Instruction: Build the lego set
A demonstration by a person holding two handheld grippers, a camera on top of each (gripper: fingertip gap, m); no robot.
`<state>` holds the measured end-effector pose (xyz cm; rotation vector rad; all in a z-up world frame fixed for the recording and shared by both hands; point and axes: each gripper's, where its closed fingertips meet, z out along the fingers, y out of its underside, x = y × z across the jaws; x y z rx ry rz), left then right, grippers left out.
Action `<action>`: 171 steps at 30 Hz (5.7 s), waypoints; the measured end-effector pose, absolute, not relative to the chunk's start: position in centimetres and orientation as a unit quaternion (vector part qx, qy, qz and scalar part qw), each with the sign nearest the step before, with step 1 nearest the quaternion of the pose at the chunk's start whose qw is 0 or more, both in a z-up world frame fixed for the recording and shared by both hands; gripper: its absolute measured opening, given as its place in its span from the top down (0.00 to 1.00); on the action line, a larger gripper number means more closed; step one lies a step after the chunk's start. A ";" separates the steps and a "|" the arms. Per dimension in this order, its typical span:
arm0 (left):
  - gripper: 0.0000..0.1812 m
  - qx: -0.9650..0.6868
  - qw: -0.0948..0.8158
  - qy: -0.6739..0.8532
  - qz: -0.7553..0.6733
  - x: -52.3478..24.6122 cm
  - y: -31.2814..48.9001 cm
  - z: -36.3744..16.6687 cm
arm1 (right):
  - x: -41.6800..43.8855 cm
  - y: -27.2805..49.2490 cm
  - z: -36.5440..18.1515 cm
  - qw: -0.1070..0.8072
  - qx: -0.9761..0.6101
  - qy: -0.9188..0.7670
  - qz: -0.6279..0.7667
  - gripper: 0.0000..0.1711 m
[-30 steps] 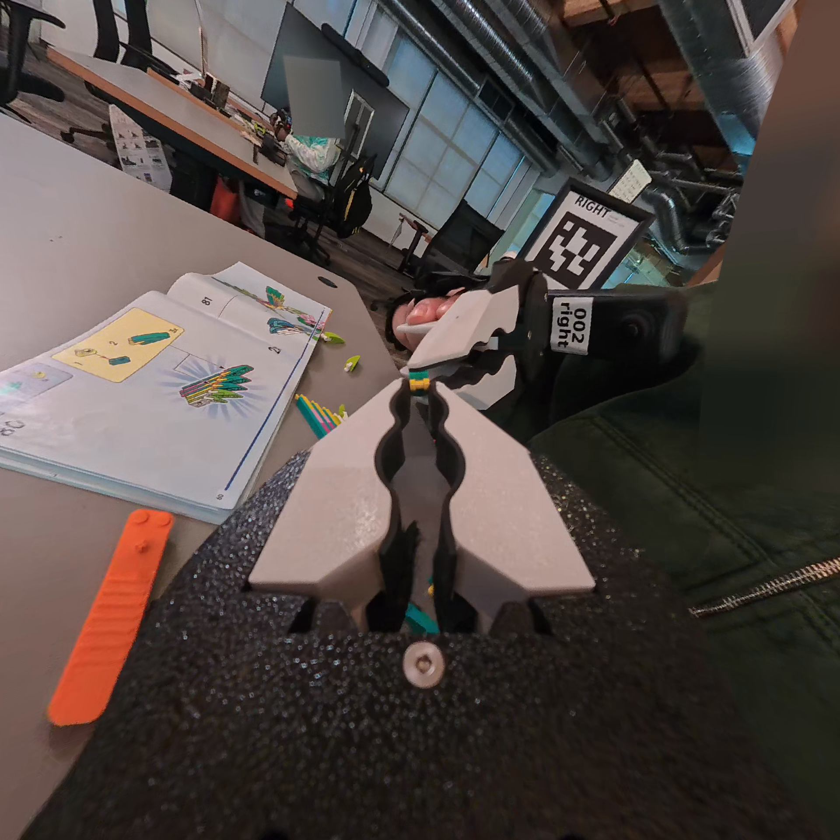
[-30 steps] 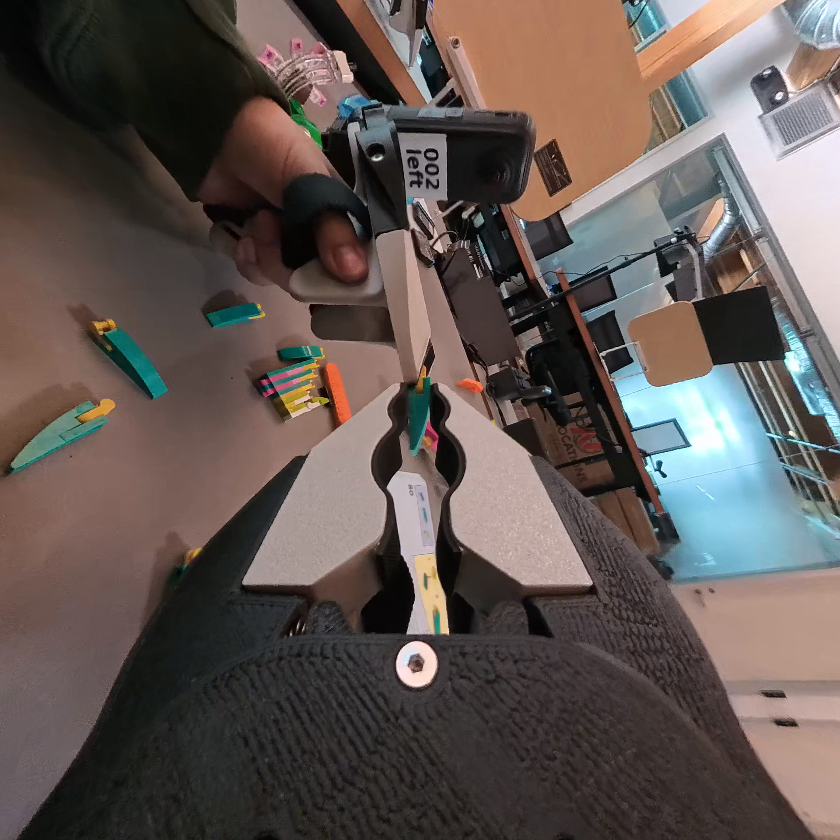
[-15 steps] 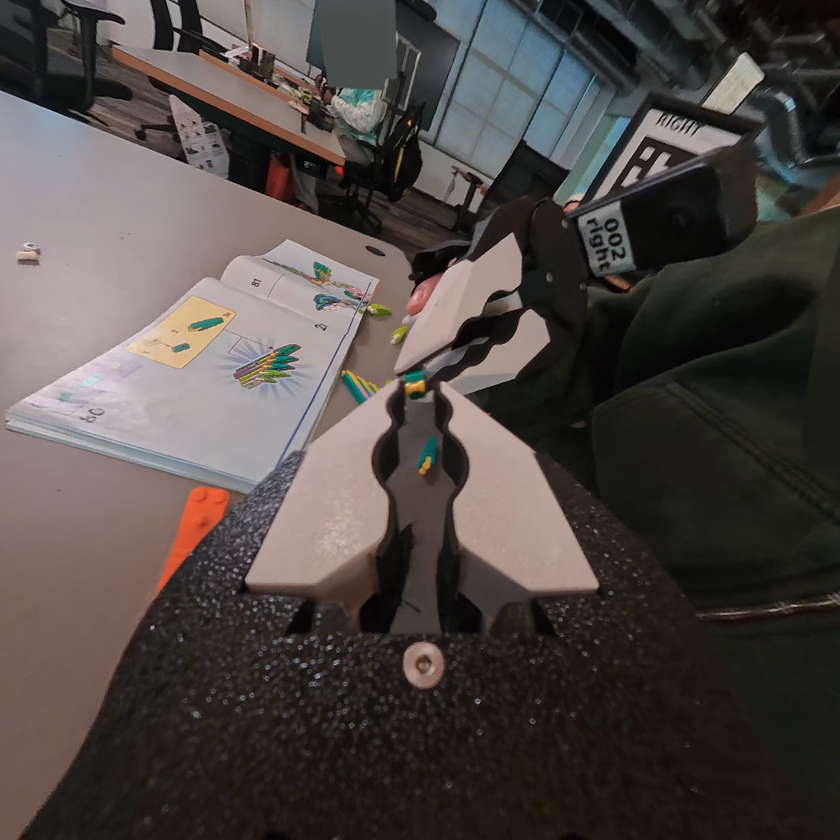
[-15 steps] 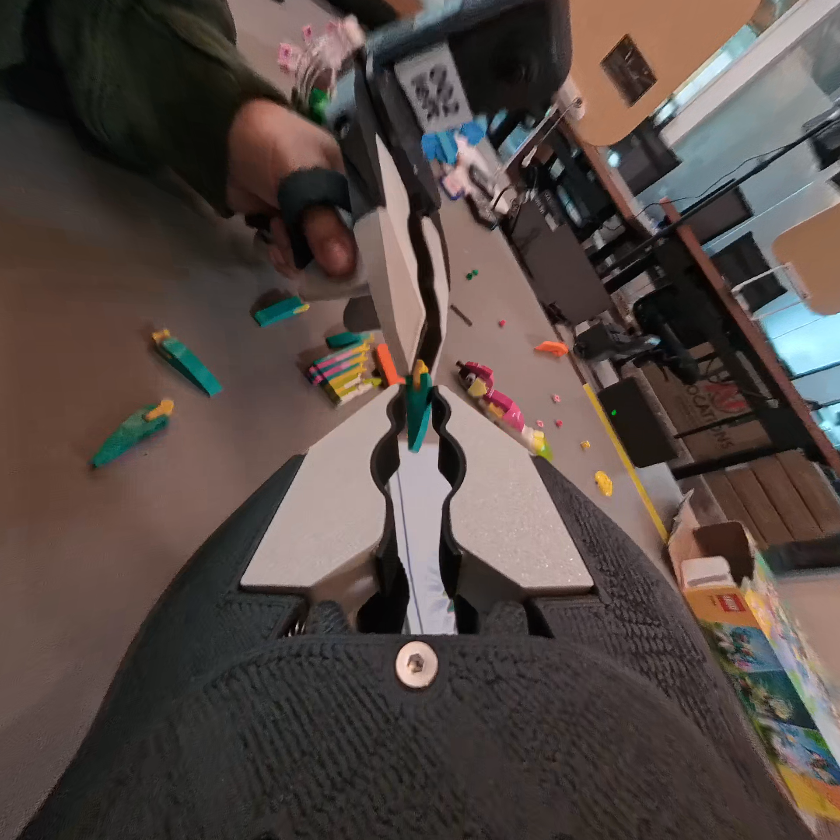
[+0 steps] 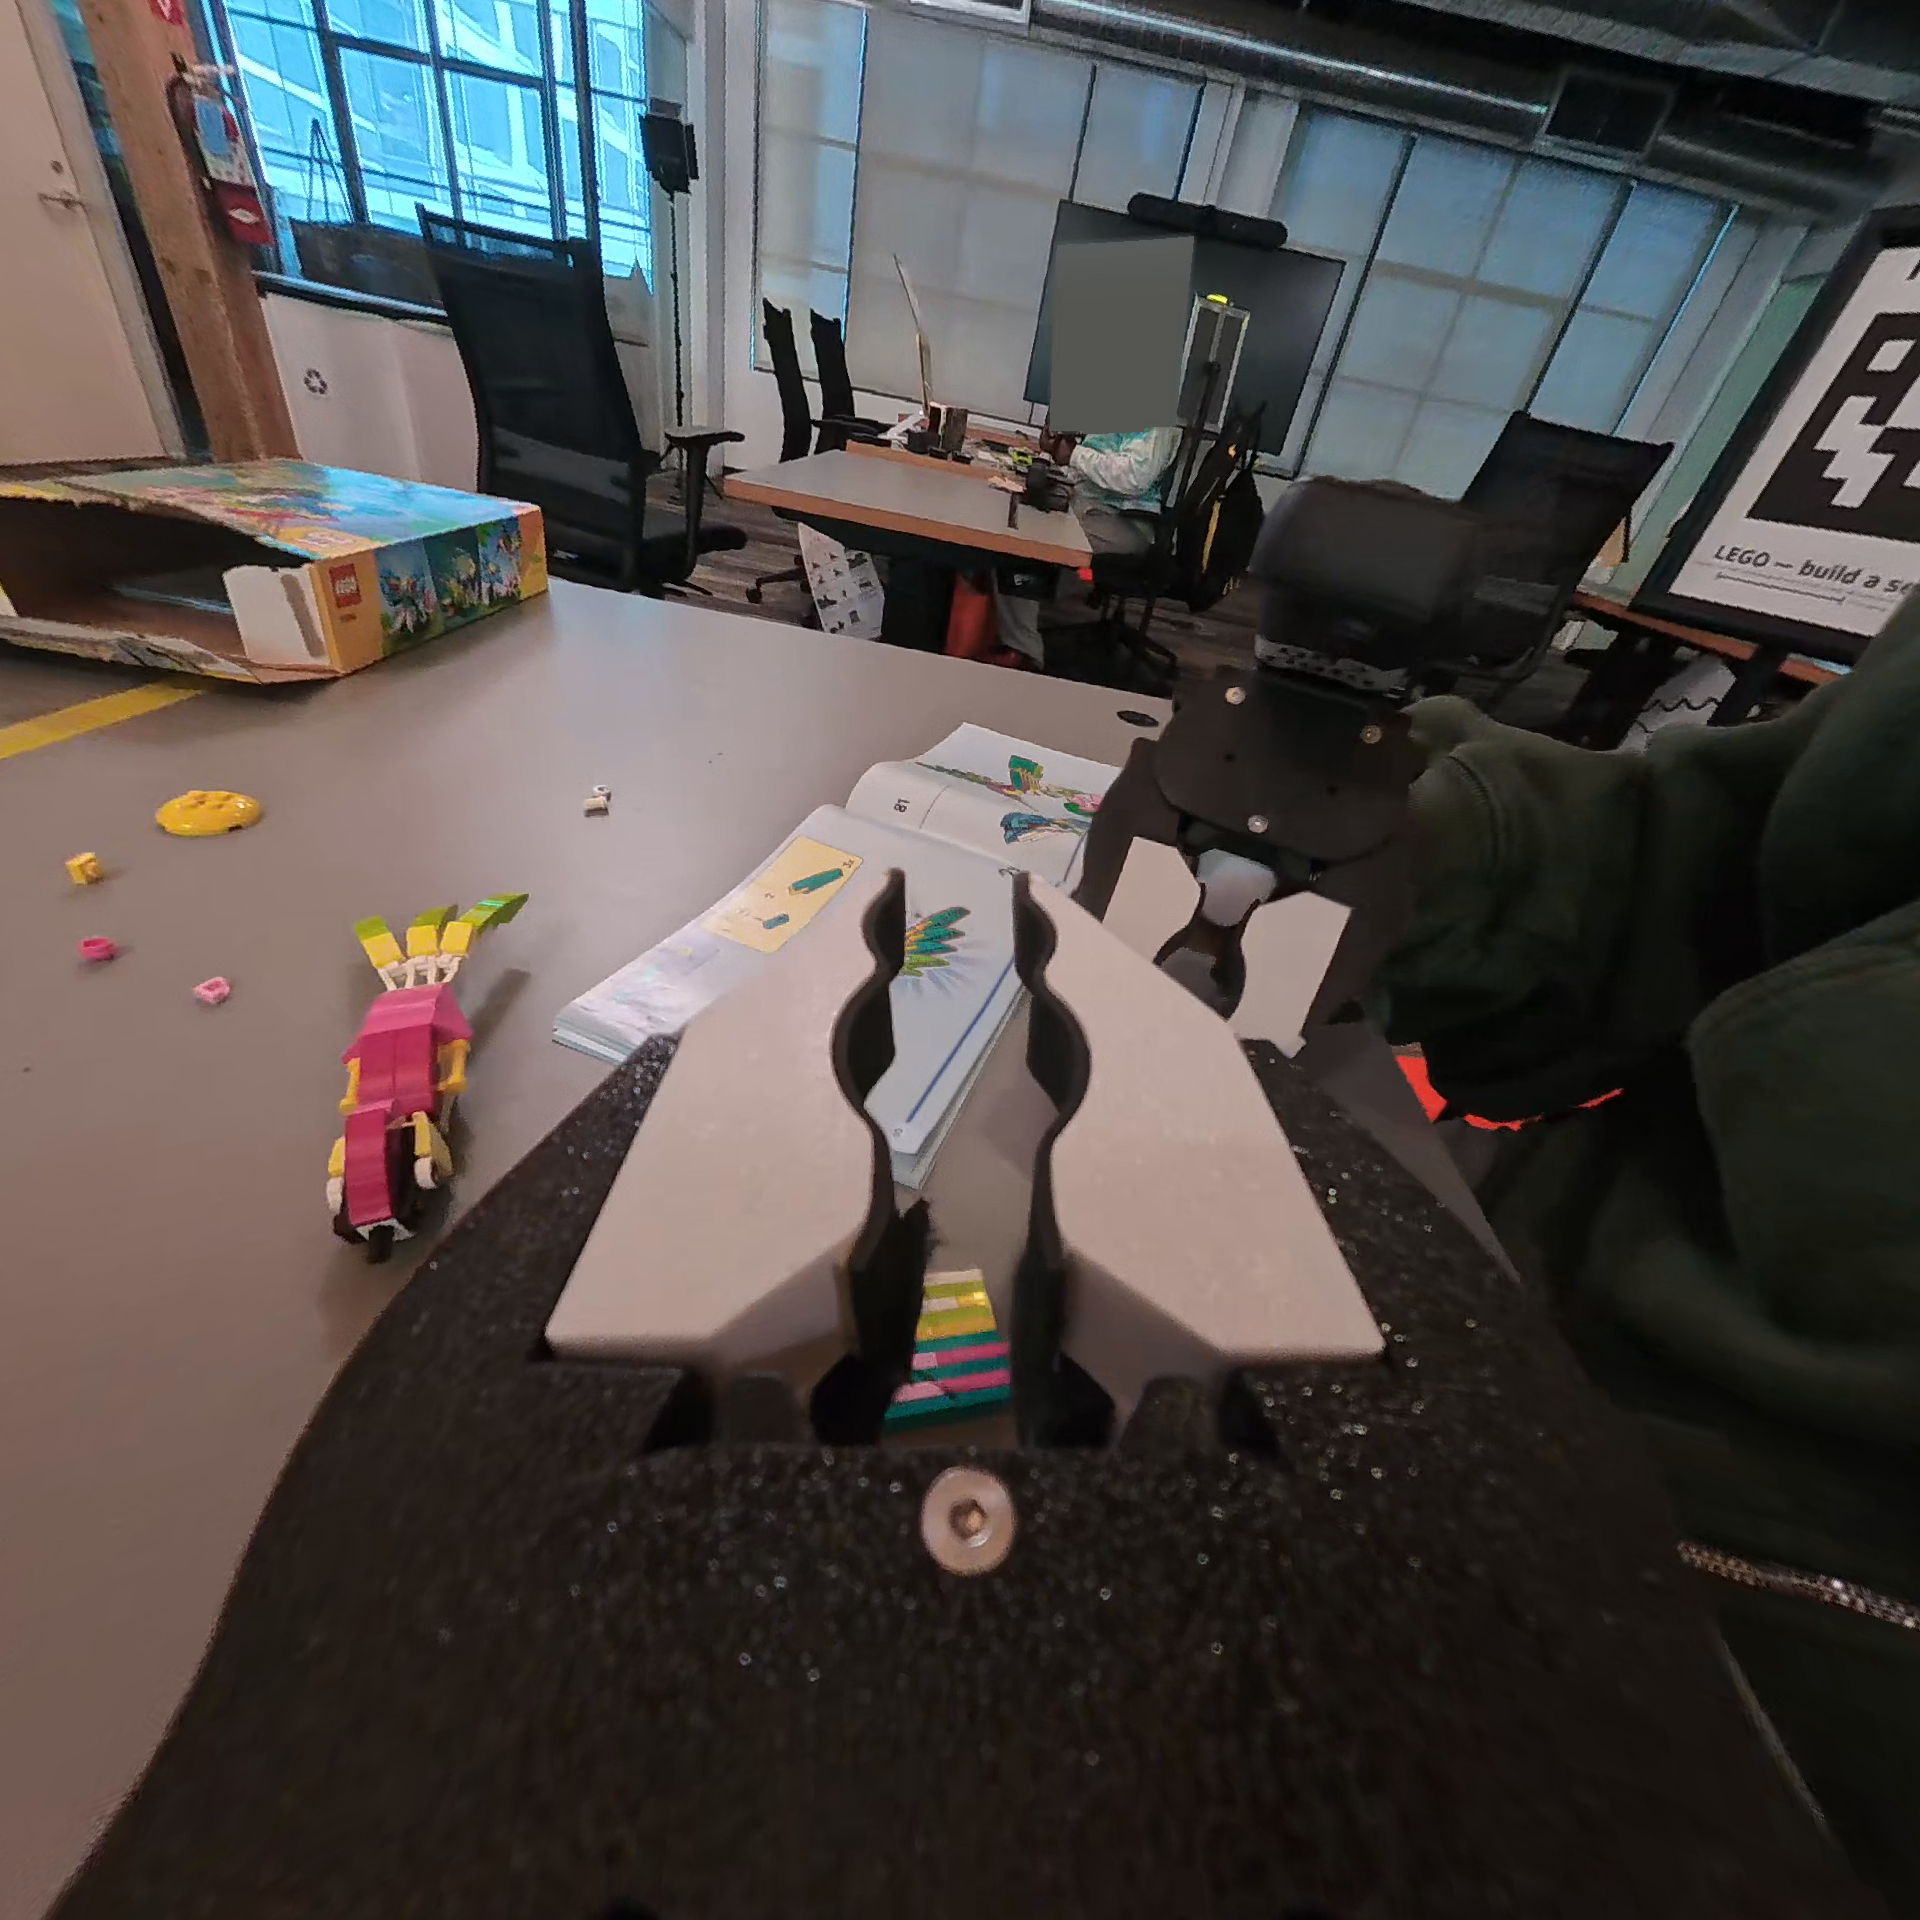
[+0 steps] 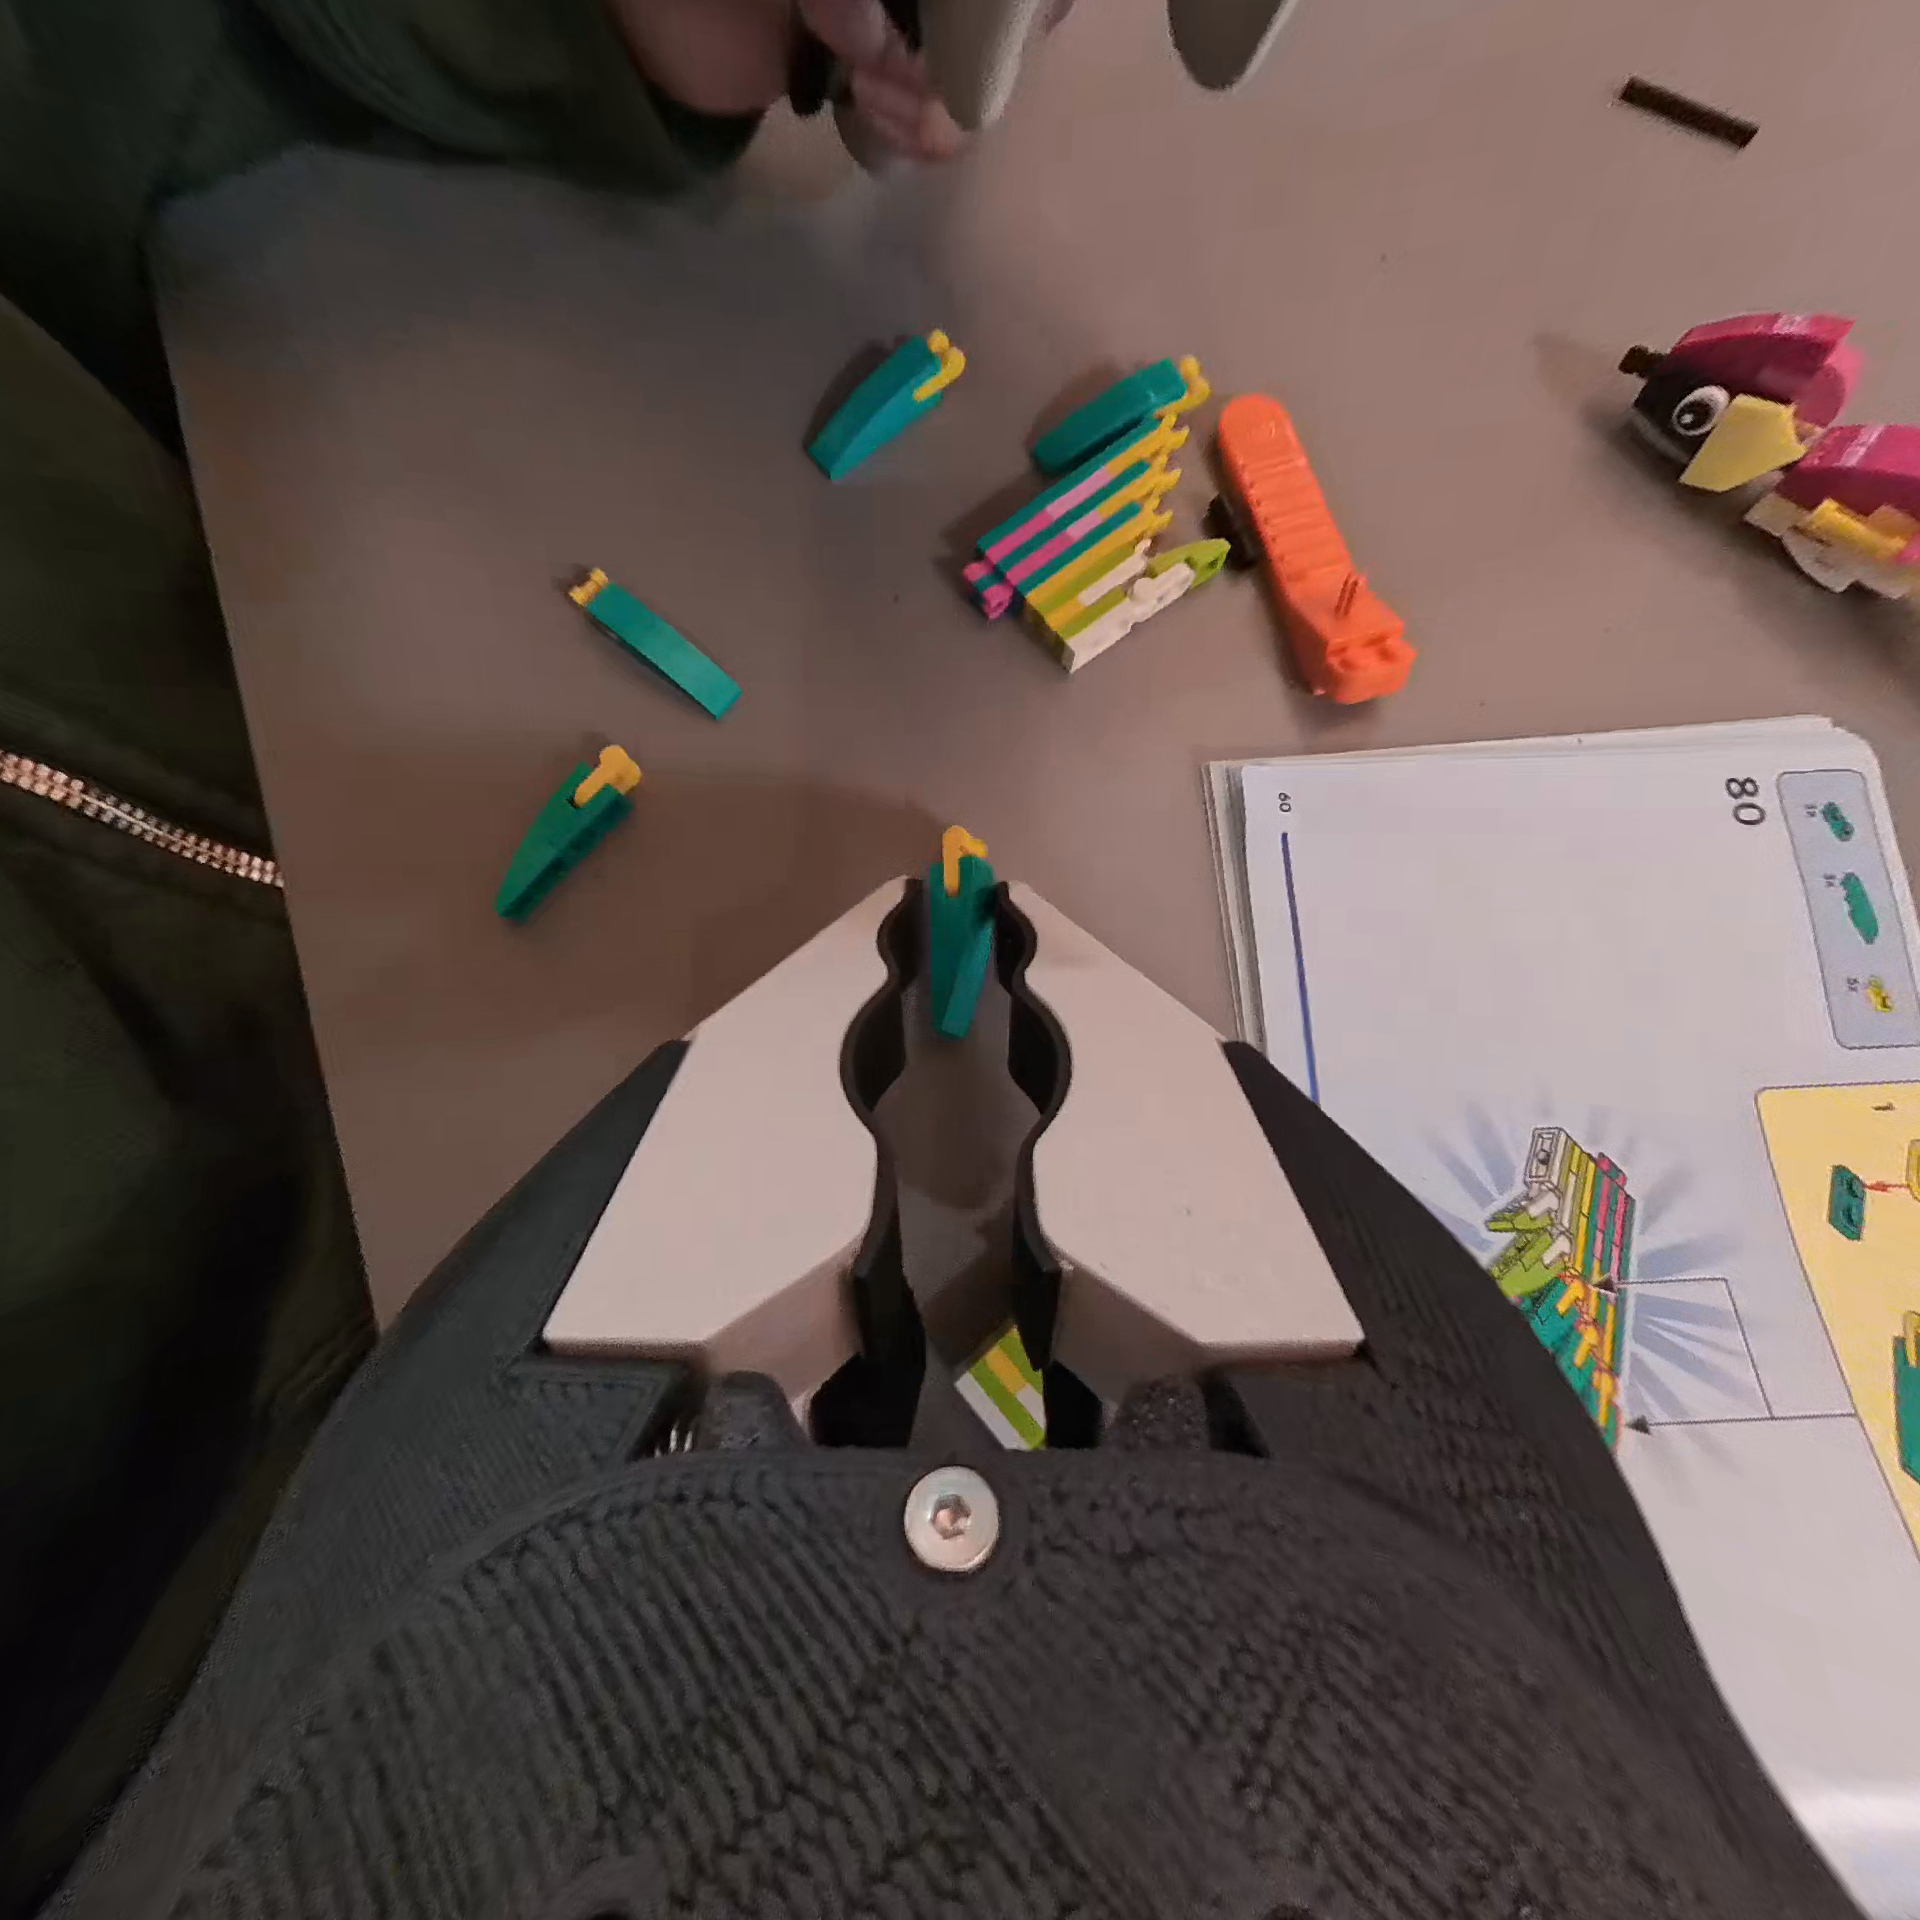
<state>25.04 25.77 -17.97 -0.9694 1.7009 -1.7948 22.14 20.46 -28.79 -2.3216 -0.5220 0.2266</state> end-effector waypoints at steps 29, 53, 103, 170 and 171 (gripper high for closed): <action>0.88 -0.304 0.358 0.590 -0.657 24.9 26.8 -16.4 | 34.5 10.3 -13.7 0.720 -0.561 -0.004 -0.409 0.81; 0.88 -0.303 0.404 0.577 -0.642 25.1 27.6 -16.1 | 41.0 3.4 -13.6 0.804 -0.472 0.244 -0.268 0.83; 0.91 -0.309 0.384 0.579 -0.649 25.0 27.4 -16.2 | 40.7 4.9 -14.5 0.790 -0.511 0.222 -0.256 0.85; 0.95 -0.310 0.385 0.582 -0.646 25.1 27.4 -16.3 | 41.3 1.7 -12.7 0.821 -0.420 0.273 -0.273 0.74; 0.95 -0.310 0.385 0.581 -0.646 25.1 27.4 -16.3 | 41.4 1.7 -12.7 0.821 -0.420 0.273 -0.273 0.74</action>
